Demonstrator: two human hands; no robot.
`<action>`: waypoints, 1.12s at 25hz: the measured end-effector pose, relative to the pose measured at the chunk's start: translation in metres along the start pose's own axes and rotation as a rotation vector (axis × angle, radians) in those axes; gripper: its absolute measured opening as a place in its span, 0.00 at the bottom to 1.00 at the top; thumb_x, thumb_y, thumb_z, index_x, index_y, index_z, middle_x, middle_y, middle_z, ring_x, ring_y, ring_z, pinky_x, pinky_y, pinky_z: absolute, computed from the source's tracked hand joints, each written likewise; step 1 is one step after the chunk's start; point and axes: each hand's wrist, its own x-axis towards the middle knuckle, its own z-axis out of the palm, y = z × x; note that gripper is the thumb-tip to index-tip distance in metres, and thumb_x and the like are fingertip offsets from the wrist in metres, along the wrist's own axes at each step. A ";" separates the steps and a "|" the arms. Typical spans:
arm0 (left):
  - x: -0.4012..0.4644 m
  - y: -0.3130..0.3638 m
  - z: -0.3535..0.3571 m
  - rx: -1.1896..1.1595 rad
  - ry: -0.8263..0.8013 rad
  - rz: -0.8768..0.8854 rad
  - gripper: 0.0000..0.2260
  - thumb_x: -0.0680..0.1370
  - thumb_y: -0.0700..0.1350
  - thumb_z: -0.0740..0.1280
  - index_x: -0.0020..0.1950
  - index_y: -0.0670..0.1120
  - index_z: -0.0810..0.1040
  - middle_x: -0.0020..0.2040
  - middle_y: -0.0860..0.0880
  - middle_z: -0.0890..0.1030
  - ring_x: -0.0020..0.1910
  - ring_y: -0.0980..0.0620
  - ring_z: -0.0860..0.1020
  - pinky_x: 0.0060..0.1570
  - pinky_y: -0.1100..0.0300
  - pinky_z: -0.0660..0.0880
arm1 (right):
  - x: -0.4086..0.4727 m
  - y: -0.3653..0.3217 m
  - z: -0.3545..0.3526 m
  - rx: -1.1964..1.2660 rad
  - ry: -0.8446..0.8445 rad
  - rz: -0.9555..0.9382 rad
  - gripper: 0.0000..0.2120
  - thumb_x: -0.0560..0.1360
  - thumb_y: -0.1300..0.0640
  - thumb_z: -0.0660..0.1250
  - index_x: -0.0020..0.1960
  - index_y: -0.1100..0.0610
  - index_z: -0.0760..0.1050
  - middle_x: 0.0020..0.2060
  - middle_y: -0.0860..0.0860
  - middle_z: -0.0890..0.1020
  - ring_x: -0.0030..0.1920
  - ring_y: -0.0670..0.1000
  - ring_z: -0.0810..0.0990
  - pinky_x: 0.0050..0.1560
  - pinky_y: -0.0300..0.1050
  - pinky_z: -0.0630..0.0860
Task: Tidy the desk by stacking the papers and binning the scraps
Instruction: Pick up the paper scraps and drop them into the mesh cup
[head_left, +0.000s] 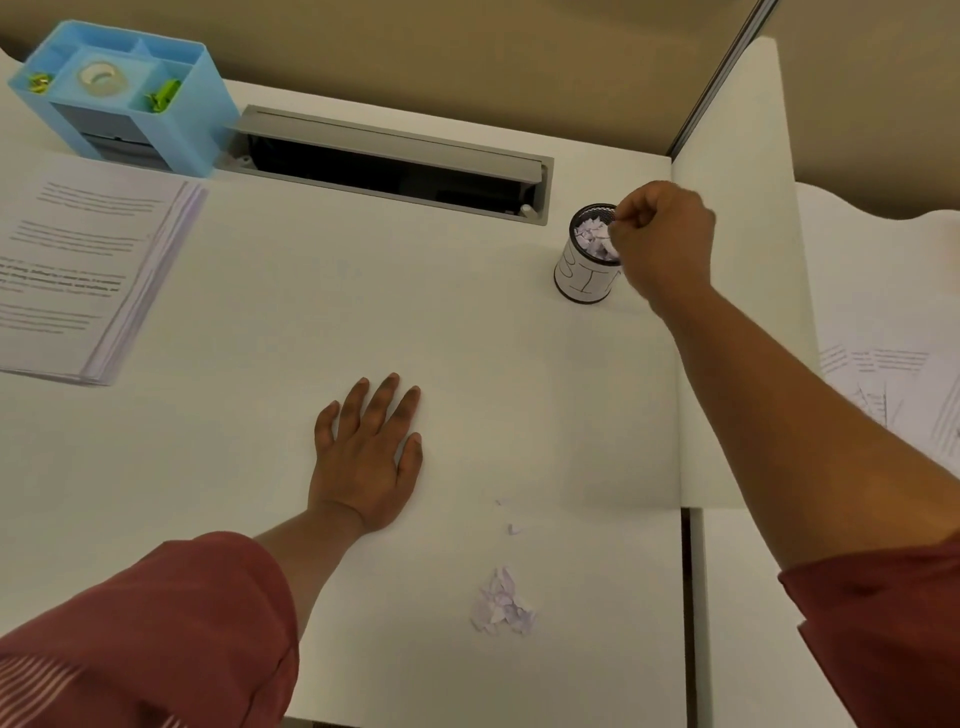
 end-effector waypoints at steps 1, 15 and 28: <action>0.000 0.000 0.000 0.005 -0.002 0.000 0.26 0.82 0.58 0.49 0.81 0.57 0.60 0.82 0.53 0.59 0.81 0.46 0.55 0.76 0.43 0.53 | -0.016 -0.001 0.000 0.004 -0.034 -0.033 0.08 0.70 0.64 0.68 0.44 0.55 0.84 0.39 0.49 0.84 0.41 0.49 0.81 0.47 0.42 0.78; 0.000 0.003 -0.003 0.021 -0.026 -0.012 0.27 0.82 0.59 0.48 0.81 0.57 0.58 0.82 0.53 0.56 0.81 0.47 0.52 0.76 0.44 0.50 | -0.252 0.050 0.014 -0.155 -0.929 -0.367 0.25 0.80 0.65 0.60 0.76 0.54 0.68 0.71 0.48 0.70 0.65 0.54 0.71 0.64 0.48 0.72; 0.000 0.002 -0.002 0.026 -0.027 -0.018 0.27 0.82 0.59 0.48 0.81 0.57 0.57 0.83 0.53 0.55 0.82 0.47 0.51 0.77 0.45 0.49 | -0.268 0.050 0.036 -0.341 -0.802 -0.559 0.14 0.65 0.74 0.61 0.43 0.60 0.78 0.38 0.53 0.78 0.38 0.56 0.74 0.33 0.50 0.75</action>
